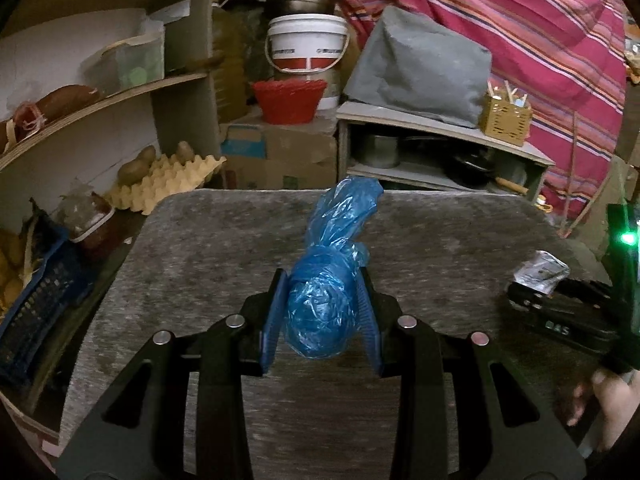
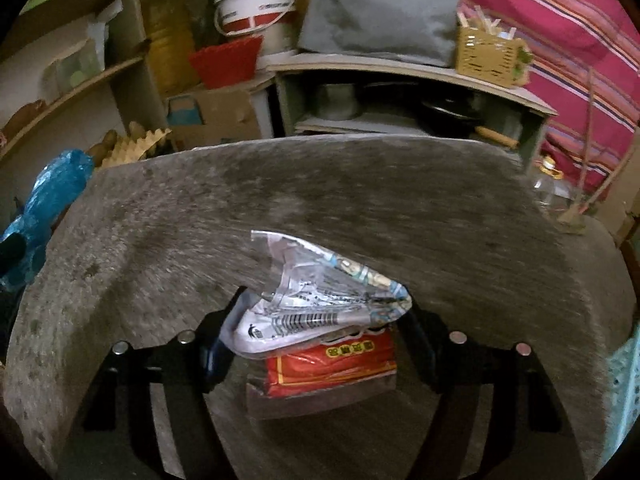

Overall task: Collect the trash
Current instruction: 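Carry the blue bag and silver-red wrapper over the blue basket and open both tools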

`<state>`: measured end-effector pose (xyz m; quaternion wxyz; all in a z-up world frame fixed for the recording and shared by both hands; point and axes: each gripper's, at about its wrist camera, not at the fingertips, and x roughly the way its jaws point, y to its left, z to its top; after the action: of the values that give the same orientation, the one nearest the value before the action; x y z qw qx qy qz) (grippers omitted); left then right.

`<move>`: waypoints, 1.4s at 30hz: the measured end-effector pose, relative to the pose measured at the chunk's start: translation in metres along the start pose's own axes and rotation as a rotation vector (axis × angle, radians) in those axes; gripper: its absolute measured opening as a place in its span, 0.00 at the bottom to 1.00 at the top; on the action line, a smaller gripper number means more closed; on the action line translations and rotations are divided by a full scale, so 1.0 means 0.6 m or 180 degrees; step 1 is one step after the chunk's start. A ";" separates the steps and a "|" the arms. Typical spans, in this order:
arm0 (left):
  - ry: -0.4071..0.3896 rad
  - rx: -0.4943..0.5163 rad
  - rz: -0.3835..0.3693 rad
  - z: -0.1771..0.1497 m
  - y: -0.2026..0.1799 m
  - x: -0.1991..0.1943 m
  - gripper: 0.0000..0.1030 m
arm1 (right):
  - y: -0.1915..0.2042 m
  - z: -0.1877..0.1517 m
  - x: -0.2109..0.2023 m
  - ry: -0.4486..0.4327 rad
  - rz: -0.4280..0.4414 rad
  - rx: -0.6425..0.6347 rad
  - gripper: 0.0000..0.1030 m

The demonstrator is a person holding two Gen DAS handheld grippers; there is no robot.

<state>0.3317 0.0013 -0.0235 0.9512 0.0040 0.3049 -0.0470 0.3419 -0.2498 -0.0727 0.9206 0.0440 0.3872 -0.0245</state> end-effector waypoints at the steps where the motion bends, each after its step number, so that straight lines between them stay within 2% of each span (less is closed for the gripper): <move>1: -0.0002 0.0004 -0.0015 -0.001 -0.008 -0.001 0.32 | -0.012 -0.004 -0.011 -0.0012 -0.0030 0.0019 0.69; 10: 0.0034 0.0143 -0.0095 -0.014 -0.078 -0.014 0.32 | -0.129 -0.027 -0.111 -0.0133 -0.0192 0.0223 0.69; 20: -0.0102 0.0464 -0.0216 -0.014 -0.191 -0.066 0.32 | -0.285 -0.071 -0.221 -0.0268 -0.0526 0.0425 0.69; 27: -0.0140 0.0606 -0.0470 -0.029 -0.302 -0.099 0.32 | -0.410 -0.120 -0.279 -0.0303 -0.0793 0.0630 0.69; 33: -0.0077 0.0735 -0.0634 -0.053 -0.399 -0.105 0.32 | -0.504 -0.163 -0.310 -0.0302 -0.0912 0.0834 0.69; 42: -0.0103 0.0896 -0.1060 -0.080 -0.557 -0.136 0.32 | -0.599 -0.208 -0.341 -0.0336 -0.0969 0.1111 0.69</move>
<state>0.2070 -0.3226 -0.0079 0.9251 0.0857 0.2765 -0.2457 0.0817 -0.5928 -0.0357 0.9037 0.1422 0.3306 -0.2318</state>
